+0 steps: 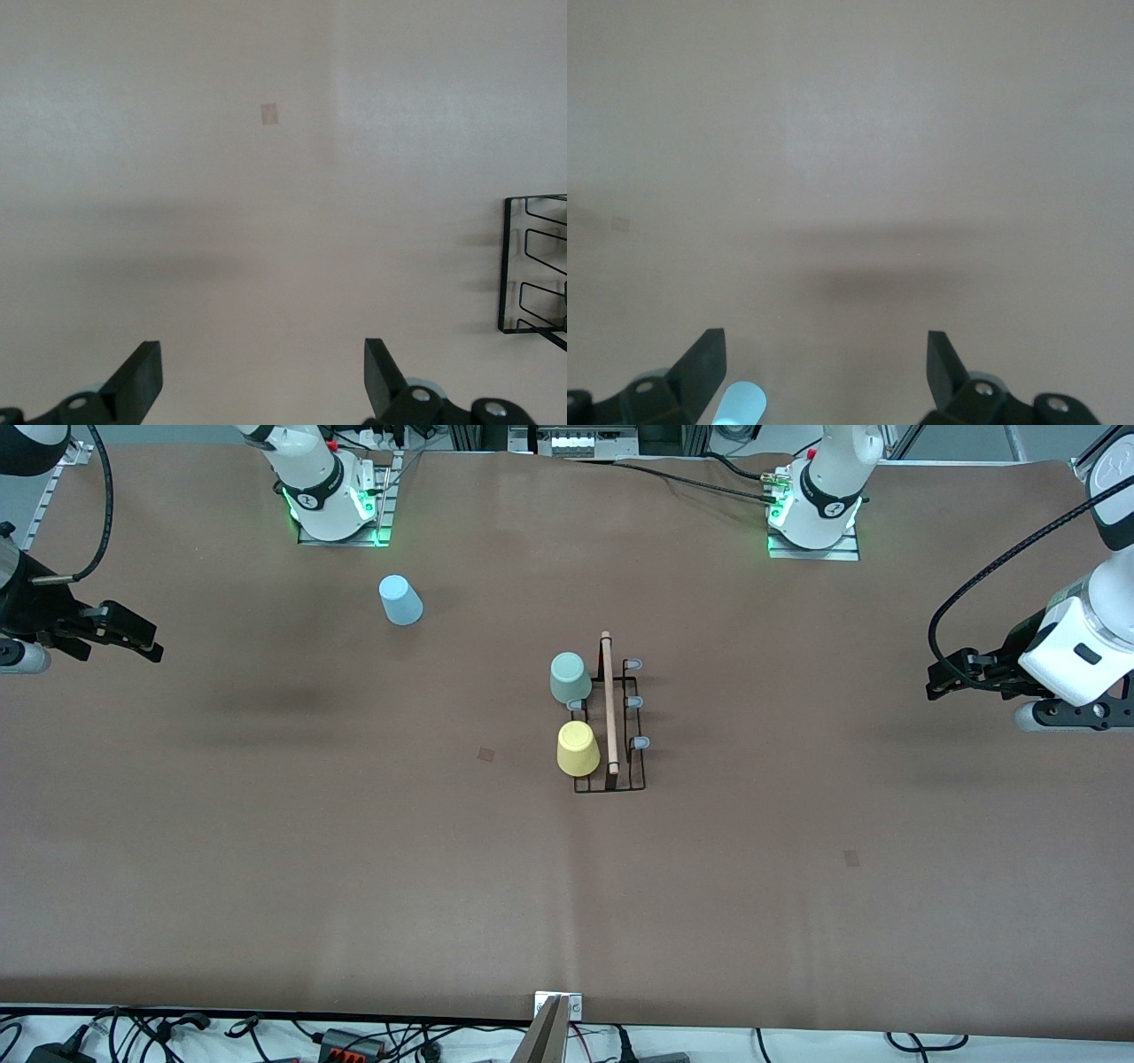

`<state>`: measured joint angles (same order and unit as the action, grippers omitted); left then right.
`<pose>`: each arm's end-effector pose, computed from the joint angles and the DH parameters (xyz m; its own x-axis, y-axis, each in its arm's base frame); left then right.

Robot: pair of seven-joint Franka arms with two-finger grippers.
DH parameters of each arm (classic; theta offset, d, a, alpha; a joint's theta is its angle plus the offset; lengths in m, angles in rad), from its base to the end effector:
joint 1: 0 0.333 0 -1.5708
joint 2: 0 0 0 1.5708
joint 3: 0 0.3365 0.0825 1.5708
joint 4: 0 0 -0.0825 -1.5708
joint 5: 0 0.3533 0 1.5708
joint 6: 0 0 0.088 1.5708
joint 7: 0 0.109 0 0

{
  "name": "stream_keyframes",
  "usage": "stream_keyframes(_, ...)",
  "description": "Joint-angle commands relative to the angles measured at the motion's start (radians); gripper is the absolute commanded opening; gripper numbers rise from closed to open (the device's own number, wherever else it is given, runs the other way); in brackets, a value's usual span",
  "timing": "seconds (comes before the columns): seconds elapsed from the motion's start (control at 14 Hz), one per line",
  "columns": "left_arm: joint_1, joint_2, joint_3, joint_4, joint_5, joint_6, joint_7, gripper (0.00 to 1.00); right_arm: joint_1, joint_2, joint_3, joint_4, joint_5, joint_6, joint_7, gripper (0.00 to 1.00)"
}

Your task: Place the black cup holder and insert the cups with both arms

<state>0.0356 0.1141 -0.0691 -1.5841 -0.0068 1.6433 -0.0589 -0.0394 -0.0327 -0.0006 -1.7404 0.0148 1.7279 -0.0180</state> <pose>0.5627 -0.0173 0.5813 0.9981 0.0260 -0.0554 0.0266 -0.9996 0.0114 0.5225 -0.0195 0.5983 0.9995 -0.0243 0.0204 -0.0240 -0.9996 -0.0143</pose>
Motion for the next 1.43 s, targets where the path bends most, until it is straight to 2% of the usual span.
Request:
stream_keyframes(0.0,-0.011,-0.001,0.012,0.016,-0.015,-0.020,-0.007,1.00,-0.016,-0.003,0.008,0.005,-0.019,0.009,-0.016,1.00)
stream_keyframes(1.36,-0.011,-0.001,0.012,0.016,-0.015,-0.020,-0.007,1.00,-0.022,0.030,0.004,0.007,-0.019,0.015,-0.002,1.00)
